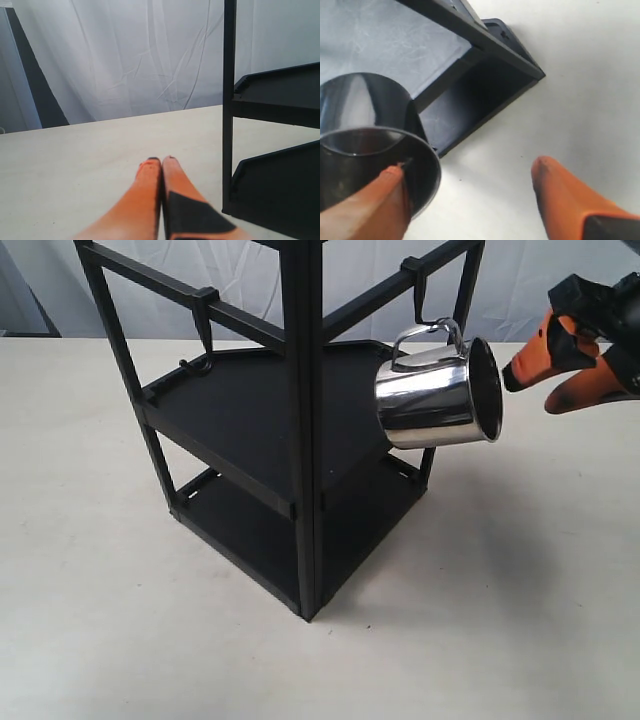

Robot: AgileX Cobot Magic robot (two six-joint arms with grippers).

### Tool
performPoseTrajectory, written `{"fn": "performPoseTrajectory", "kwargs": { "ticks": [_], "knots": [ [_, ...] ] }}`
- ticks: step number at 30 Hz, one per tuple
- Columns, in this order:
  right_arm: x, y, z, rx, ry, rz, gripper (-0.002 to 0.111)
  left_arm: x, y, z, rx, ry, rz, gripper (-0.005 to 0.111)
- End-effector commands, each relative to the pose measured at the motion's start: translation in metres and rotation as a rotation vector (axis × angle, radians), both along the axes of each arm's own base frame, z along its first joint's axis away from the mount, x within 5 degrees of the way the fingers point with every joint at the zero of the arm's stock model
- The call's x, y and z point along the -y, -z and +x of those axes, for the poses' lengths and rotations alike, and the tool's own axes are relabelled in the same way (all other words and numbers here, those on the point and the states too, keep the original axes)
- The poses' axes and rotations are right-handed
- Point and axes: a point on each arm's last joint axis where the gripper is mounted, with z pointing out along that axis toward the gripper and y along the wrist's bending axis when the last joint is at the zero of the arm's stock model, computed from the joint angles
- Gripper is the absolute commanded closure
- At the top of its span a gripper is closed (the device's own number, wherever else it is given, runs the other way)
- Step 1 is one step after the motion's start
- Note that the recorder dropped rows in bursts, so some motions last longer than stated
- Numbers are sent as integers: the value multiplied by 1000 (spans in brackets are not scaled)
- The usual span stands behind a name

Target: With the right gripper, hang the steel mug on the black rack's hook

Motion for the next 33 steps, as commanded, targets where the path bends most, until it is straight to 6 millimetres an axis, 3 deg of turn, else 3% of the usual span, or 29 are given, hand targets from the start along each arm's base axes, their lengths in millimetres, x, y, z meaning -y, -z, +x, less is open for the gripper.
{"fn": "performPoseTrajectory", "kwargs": {
  "ticks": [1, 9, 14, 26, 30, 33],
  "knots": [
    [4, -23, -21, 47, 9, -58, 54, 0, -1, 0, 9, 5, -3, 105],
    [-2, -84, -83, 290, 39, -65, 109, 0, -1, 0, 9, 5, -3, 105],
    [-6, -115, -132, 452, 58, -64, 109, 0, -1, 0, 9, 5, -3, 105],
    [-15, -146, -213, 696, 72, -17, 109, 0, -1, 0, 9, 5, -3, 105],
    [-18, -146, -234, 771, 49, -23, 109, 0, -1, 0, 9, 5, -3, 105],
    [-14, -136, -236, 952, 88, -67, 109, 0, -1, 0, 9, 5, -3, 105]
  ]
}}
